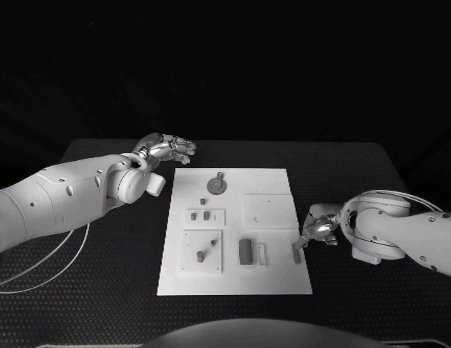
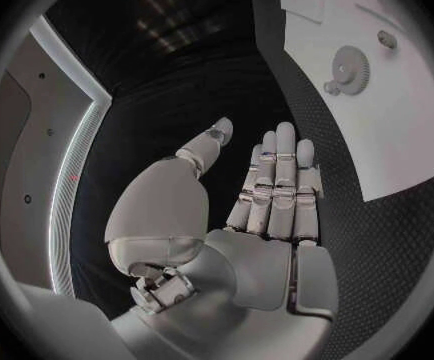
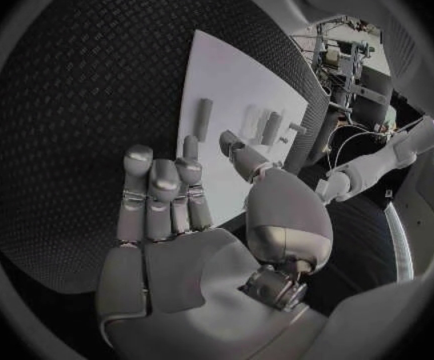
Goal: Assemble the parts on the task board
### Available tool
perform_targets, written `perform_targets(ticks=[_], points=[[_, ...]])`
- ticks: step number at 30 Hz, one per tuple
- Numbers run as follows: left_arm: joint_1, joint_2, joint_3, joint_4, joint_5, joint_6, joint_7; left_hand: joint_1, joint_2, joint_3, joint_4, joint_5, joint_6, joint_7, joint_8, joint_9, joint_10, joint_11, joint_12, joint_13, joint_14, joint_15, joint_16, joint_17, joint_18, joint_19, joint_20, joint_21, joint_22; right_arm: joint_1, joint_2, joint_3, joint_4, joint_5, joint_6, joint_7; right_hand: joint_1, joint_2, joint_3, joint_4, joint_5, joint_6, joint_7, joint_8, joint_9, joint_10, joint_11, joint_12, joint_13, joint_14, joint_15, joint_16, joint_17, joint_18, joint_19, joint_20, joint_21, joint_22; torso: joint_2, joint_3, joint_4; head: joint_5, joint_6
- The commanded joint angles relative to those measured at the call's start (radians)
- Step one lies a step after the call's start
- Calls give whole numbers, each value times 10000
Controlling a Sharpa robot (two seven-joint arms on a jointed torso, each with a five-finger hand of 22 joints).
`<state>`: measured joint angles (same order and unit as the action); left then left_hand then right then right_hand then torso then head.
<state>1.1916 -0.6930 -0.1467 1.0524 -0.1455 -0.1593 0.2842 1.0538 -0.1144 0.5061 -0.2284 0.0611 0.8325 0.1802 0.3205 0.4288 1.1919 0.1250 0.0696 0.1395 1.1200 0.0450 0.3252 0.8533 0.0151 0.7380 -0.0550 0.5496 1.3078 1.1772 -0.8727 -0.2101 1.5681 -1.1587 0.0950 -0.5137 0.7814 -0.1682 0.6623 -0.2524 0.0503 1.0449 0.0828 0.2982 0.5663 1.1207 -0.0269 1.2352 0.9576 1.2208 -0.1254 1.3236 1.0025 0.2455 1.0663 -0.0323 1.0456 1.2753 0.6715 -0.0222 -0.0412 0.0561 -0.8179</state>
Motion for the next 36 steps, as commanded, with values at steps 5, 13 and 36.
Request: perform_targets(ticks=[5,13,36], points=[[4,-12,7,29,53,144,90,-114,24,-7,68,-43,-21,12,54,-12,43,-7,22,-11,39,11,-43,10,34,-7,17,-64,189,-230,125,-6,-80,-422,139,-297,-191,11,-42,99,-17,126,-23,74,19,117,-28,71,27,46,-44,34,18,163,-7,1,53,-14,3,-16,13,-39,-59],[4,-34,7,36,53,153,84,-118,24,-8,72,-43,-21,12,55,-12,43,-7,22,-12,38,11,-45,11,34,-8,17,-64,189,-457,312,-7,-161,-423,165,-276,-466,9,-118,221,-16,175,-50,82,24,147,-56,84,56,61,-72,31,28,163,-2,-16,66,-24,4,-21,10,-13,-98],[4,-59,7,48,53,163,81,-122,31,-8,83,-42,-23,11,59,-15,42,-7,21,-13,38,11,-50,15,35,-9,17,-66,189,-1050,1247,-86,-524,-3636,-184,-415,793,334,590,-393,-15,203,-75,64,35,179,-83,68,114,93,-100,16,49,163,-12,-133,125,-22,-1,-6,4,32,-174]])
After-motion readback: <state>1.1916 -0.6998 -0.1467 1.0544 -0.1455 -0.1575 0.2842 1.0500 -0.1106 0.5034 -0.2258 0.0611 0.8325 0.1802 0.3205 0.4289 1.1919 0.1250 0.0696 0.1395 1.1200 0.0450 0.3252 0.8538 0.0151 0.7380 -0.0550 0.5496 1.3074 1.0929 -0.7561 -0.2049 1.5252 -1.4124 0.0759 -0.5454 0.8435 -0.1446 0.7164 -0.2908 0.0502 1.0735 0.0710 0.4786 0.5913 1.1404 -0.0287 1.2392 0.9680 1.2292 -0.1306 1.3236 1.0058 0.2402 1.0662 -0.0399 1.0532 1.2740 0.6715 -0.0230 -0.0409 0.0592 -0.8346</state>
